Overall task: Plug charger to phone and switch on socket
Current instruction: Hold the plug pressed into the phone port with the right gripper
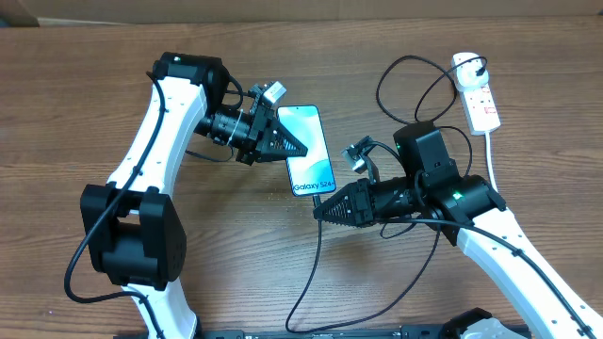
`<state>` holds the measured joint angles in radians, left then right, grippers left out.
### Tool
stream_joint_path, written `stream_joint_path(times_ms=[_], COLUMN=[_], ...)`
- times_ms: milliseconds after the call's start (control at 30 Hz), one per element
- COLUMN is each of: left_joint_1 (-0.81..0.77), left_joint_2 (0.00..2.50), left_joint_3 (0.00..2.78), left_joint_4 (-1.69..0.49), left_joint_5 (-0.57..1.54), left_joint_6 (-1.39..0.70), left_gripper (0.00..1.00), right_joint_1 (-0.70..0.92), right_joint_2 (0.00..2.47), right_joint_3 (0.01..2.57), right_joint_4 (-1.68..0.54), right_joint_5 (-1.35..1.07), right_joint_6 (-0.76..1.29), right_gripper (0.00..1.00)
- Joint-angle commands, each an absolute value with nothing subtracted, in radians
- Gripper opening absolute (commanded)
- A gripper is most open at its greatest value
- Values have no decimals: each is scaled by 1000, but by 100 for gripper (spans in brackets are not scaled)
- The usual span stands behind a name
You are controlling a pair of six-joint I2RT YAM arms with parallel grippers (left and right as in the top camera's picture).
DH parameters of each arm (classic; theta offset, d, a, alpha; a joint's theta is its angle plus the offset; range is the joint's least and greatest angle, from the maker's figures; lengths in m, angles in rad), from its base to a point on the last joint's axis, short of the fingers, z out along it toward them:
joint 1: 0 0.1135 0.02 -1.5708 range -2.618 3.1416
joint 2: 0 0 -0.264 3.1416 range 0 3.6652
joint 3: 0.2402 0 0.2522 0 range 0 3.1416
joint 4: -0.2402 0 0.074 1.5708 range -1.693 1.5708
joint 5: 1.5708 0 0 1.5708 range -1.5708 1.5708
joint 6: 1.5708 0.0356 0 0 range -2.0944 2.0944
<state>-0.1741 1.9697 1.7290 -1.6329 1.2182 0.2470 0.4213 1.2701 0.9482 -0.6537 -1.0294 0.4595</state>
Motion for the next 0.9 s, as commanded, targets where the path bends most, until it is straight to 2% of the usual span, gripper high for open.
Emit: stream_joint_path(times_ms=[0,867], left_joint_1=[-212,-211], left_joint_2=[1969,1969], left_joint_3=[1740,1740], left_joint_4=[-1661,-1653], left_joint_5=[1226,1223], left_joint_6=[292,292], left_gripper=[4,4], right_joint_1=[410,410], right_joint_2=[1271,1271], right_joint_3=[979,979], right_joint_4=[-606,-558], right_joint_5=[-981,-965], right_joint_6=[465,498], right_gripper=[4,5])
